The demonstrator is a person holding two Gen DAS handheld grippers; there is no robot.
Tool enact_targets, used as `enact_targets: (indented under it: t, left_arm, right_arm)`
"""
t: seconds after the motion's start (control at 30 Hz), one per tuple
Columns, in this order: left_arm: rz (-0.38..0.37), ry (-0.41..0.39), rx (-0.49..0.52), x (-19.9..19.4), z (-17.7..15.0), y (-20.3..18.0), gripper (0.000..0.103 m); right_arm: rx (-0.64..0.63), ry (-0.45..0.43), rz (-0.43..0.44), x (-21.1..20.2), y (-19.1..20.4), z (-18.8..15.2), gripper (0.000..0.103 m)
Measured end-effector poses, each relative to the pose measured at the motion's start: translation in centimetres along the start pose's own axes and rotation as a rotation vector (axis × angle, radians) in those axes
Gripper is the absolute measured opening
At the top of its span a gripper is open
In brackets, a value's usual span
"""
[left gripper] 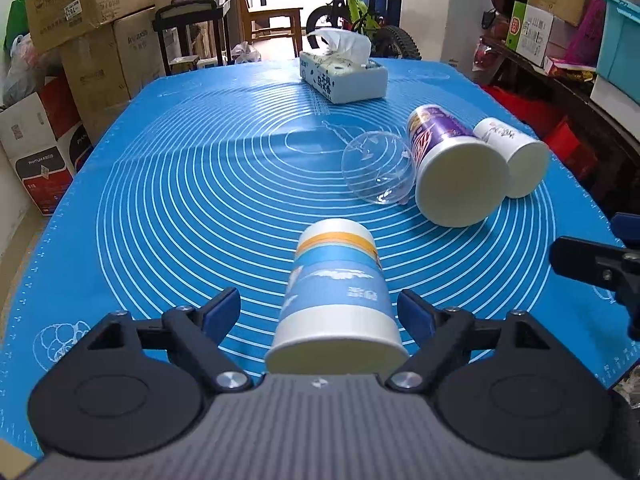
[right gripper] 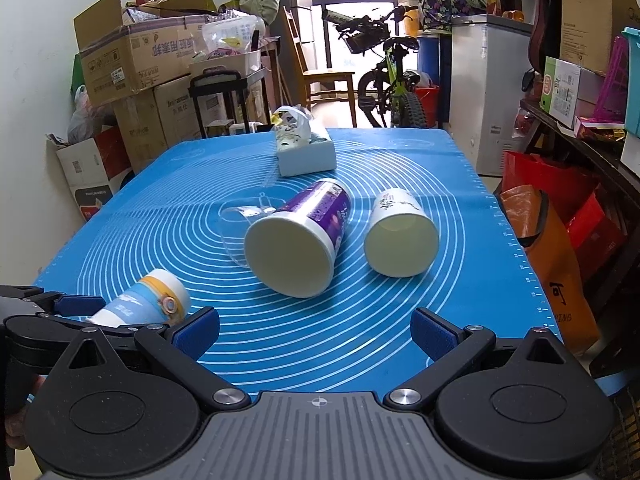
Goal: Flip cup upside down
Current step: 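Lift the blue-banded cup off the mat with the left tool, then grasp the cup with the right tool while the left tool releases it, then rotate the cup with the right tool and stand it on its base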
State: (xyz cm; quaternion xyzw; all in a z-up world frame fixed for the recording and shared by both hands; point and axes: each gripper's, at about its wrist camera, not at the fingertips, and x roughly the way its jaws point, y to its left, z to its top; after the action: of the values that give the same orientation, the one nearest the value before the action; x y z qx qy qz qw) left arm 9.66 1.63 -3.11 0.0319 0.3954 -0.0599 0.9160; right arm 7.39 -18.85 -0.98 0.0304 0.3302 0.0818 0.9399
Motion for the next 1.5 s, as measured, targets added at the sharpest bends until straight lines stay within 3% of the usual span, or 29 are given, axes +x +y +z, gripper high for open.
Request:
enact_targets:
  t: [0.27,0.43,0.67,0.8,1.07,1.13,1.2,1.33,1.5]
  left_arm:
    - [-0.008,-0.114,-0.047,-4.7,1.1,1.8,0.092]
    - [0.083,-0.155,-0.077,-6.0,1.3,4.7,0.092]
    - [0.207,-0.115,-0.173,-4.4,0.2,10.1,0.092]
    - [0.231,-0.079,-0.211,-3.4,-0.8,12.2,0.092]
    - [0.214,-0.068,-0.206,-3.1,-1.5,12.5,0.092]
    - [0.207,-0.073,-0.197,-3.2,-1.6,12.3,0.092]
    - [0.203,-0.075,-0.189,-3.2,-1.6,12.0,0.092]
    - [0.189,-0.076,-0.179,-3.1,-1.7,11.7,0.092]
    - [0.183,-0.097,-0.176,-3.3,-1.8,11.2,0.092]
  right_arm:
    - [0.040,0.073,0.117,0.4,2.0,2.6,0.101]
    - [0.058,0.163,0.208,2.1,4.4,4.8,0.101]
    - [0.178,0.361,0.292,7.0,7.4,6.9,0.097]
    - [0.271,0.471,0.297,10.1,7.9,6.5,0.092]
    - [0.301,0.568,0.249,13.3,9.0,5.8,0.084]
    - [0.308,0.601,0.244,13.8,9.2,5.8,0.079]
    - [0.301,0.628,0.234,14.4,9.4,5.5,0.066]
    - [0.316,0.621,0.265,14.4,9.2,5.0,0.062]
    - [0.211,0.426,0.308,11.3,9.3,5.2,0.062]
